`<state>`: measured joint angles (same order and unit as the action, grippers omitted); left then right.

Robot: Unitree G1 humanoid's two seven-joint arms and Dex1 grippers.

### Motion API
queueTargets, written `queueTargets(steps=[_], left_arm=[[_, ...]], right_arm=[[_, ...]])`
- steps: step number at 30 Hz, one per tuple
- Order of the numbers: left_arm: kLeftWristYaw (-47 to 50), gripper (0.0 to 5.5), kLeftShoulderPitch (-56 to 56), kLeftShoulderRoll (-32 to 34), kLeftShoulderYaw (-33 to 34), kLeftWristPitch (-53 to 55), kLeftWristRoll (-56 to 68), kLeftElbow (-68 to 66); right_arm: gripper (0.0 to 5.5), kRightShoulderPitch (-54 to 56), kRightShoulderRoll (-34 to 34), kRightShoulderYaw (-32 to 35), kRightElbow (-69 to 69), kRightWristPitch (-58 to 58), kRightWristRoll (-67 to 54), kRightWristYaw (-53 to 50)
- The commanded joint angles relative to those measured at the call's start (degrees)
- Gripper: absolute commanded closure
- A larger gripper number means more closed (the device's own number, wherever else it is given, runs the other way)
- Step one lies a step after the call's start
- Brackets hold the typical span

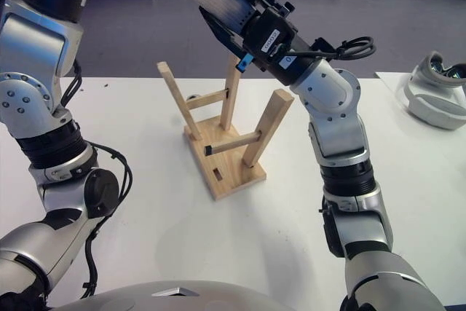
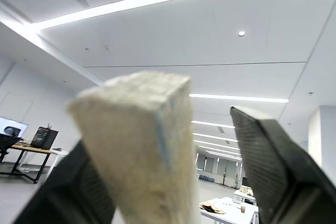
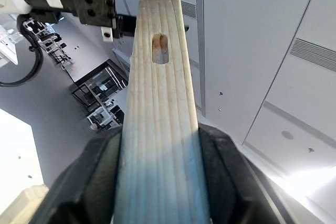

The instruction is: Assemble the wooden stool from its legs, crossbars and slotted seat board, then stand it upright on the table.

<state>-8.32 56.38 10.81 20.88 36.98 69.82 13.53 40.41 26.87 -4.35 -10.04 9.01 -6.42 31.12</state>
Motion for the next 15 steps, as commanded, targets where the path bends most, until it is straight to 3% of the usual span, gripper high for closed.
queueTargets(steps=[1, 7, 11, 15], left_arm=[[-1.57, 3.11, -1.25, 1.27, -1.6, 1.34, 1.43, -0.5], [-1.98, 4.26, -2.72, 1.92, -3.82, 2.5, 1.19, -1.88], [-1.05, 4.43, -3.12, 2.19, -3.41, 1.83, 1.19, -2.16], [0.49, 4.48, -3.61, 4.68, -0.54, 1.02, 1.03, -2.57]], right_arm=[[3.42, 1.53, 0.25, 1.35, 0.91, 0.99, -0.88, 1.52], [3.42, 0.63, -0.79, 0.96, -0.67, 1.24, -2.46, 3.3], [3.42, 0.12, -0.98, 1.48, -1.47, 0.38, -3.38, 3.47], [2.51, -0.74, -0.81, 0.92, -2.63, -2.45, -2.82, 3.33]])
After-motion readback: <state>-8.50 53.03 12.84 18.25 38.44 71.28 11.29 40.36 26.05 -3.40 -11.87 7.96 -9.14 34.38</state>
